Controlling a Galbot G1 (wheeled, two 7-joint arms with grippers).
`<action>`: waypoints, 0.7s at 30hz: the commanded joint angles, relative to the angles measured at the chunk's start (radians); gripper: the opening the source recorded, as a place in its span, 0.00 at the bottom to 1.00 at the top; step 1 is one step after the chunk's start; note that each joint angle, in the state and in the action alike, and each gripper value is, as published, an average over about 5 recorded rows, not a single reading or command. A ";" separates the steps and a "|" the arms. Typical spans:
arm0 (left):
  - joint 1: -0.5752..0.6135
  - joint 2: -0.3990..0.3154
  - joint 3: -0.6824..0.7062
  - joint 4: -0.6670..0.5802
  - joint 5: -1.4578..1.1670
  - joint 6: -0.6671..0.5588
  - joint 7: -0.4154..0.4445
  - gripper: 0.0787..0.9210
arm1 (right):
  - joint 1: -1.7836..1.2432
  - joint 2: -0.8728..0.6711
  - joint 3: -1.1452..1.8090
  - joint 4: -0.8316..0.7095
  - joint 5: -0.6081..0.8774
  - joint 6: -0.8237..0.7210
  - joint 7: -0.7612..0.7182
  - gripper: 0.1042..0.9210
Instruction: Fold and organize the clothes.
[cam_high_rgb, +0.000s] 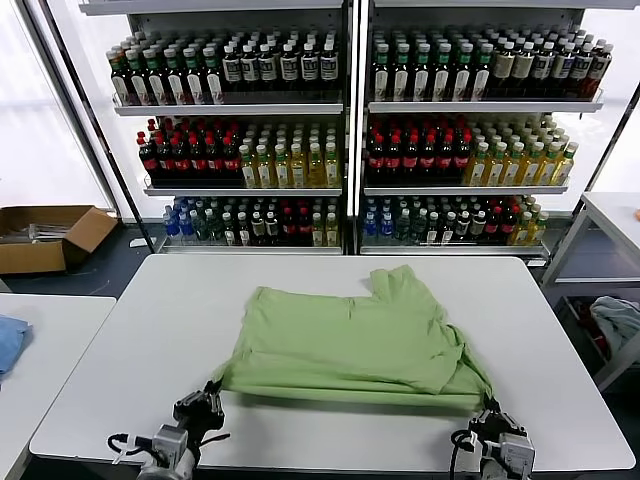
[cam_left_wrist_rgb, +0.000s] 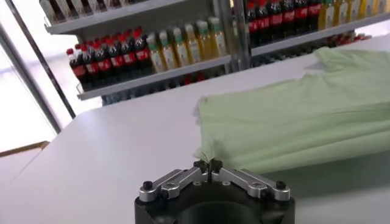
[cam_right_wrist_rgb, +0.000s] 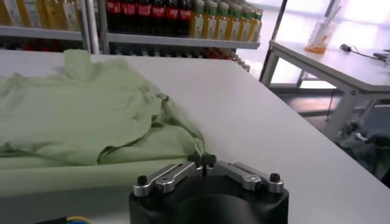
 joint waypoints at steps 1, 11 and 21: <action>0.152 -0.003 -0.006 -0.080 0.059 0.004 0.008 0.01 | -0.077 0.010 -0.004 0.060 -0.020 -0.011 0.019 0.08; 0.212 -0.004 0.010 -0.204 0.056 0.006 -0.004 0.28 | -0.089 -0.007 0.061 0.175 0.027 -0.017 0.032 0.43; -0.055 0.025 -0.064 -0.173 -0.100 -0.026 0.012 0.62 | 0.150 -0.105 0.247 0.058 0.218 0.053 -0.086 0.79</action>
